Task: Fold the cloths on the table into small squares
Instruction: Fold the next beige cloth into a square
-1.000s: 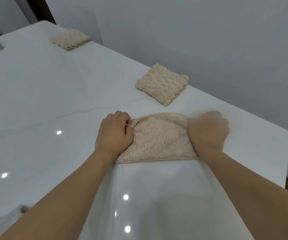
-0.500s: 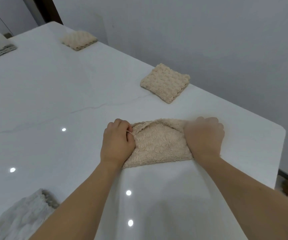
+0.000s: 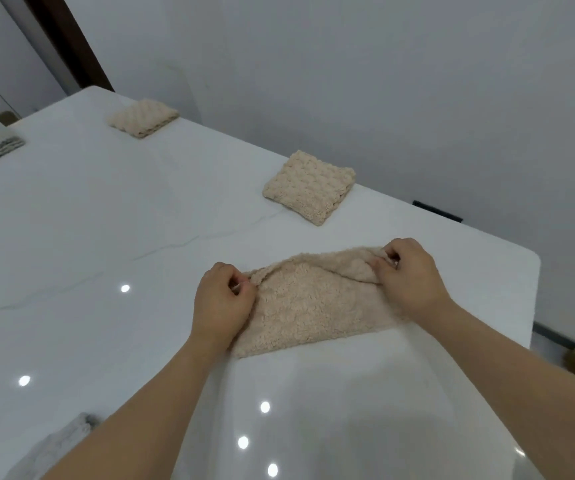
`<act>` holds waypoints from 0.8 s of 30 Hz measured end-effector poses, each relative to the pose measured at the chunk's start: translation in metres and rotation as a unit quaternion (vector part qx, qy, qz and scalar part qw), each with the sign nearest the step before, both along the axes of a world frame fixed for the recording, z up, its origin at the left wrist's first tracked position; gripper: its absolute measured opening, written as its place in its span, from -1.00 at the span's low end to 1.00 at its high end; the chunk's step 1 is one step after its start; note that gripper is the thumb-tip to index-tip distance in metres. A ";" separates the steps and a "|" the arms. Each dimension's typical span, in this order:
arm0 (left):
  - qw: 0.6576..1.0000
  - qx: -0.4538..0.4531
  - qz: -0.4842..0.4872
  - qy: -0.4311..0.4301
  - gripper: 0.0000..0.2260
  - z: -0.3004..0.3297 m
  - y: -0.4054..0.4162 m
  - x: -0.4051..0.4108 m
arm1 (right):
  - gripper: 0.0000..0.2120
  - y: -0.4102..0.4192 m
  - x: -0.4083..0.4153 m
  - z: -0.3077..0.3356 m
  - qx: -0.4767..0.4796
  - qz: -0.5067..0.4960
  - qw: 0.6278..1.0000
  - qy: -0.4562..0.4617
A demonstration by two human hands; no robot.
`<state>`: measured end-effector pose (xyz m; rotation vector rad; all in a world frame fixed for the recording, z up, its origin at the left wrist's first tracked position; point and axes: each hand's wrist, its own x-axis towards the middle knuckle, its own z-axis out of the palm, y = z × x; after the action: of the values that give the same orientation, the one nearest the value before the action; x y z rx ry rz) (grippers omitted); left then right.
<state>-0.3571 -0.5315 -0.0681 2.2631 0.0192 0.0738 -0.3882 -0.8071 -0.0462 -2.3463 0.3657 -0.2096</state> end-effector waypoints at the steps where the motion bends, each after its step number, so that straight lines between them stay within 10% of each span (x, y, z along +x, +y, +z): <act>1: 0.998 -0.052 0.026 0.027 -0.92 0.012 -0.001 0.001 | -0.83 -0.003 -0.001 0.013 0.015 -0.009 1.000 -0.006; 4: 0.990 -0.132 0.048 -0.006 -0.94 0.057 0.002 0.008 | -0.86 -0.010 0.000 0.050 0.076 -0.034 0.996 -0.032; 11: 0.995 0.031 -0.082 -0.046 -0.89 0.130 0.024 -0.005 | -0.79 -0.009 -0.011 0.103 0.189 -0.022 0.978 -0.082; 24: 0.965 -0.051 -0.135 0.218 -0.83 0.189 0.023 -0.046 | -0.79 -0.029 -0.048 0.155 0.254 0.021 0.946 0.201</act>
<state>-0.4027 -0.5080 0.1205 2.1166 -0.0504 -0.5576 -0.4366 -0.8357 0.1089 -1.8677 0.4972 0.3546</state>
